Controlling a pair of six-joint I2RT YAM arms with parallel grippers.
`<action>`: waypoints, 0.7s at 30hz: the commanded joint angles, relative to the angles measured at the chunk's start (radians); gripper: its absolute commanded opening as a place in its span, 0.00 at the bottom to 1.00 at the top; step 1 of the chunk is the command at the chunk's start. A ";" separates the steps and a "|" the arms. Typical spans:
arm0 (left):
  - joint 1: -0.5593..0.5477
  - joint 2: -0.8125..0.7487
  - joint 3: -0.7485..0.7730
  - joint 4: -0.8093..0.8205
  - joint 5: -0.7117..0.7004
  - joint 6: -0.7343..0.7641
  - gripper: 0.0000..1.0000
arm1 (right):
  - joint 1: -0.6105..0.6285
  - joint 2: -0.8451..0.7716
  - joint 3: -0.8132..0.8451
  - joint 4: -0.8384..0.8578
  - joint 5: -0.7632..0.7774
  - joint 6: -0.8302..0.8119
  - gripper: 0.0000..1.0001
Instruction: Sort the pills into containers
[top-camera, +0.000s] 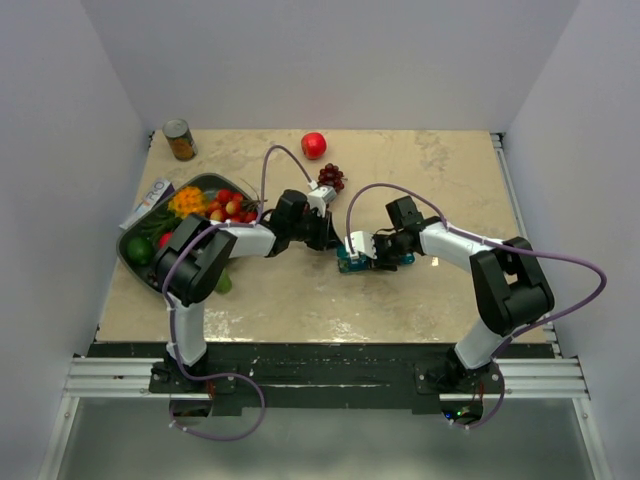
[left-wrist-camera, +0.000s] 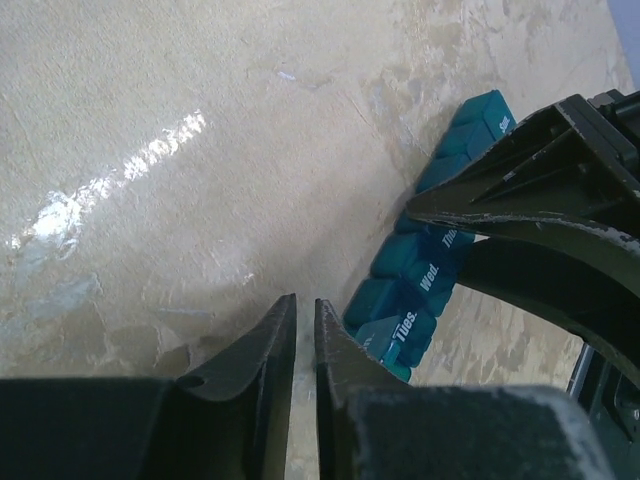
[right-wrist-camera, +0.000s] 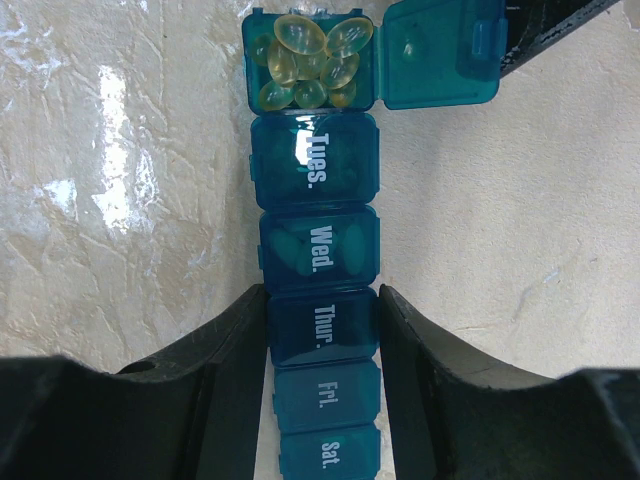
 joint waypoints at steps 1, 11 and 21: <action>-0.011 -0.069 -0.020 0.022 0.028 0.023 0.16 | 0.009 0.008 0.028 0.007 0.016 0.009 0.39; -0.037 -0.123 -0.077 0.013 0.030 0.029 0.14 | 0.014 0.017 0.034 0.007 0.026 0.018 0.39; -0.048 -0.120 -0.078 -0.052 0.031 0.049 0.10 | 0.015 0.024 0.039 0.007 0.033 0.027 0.38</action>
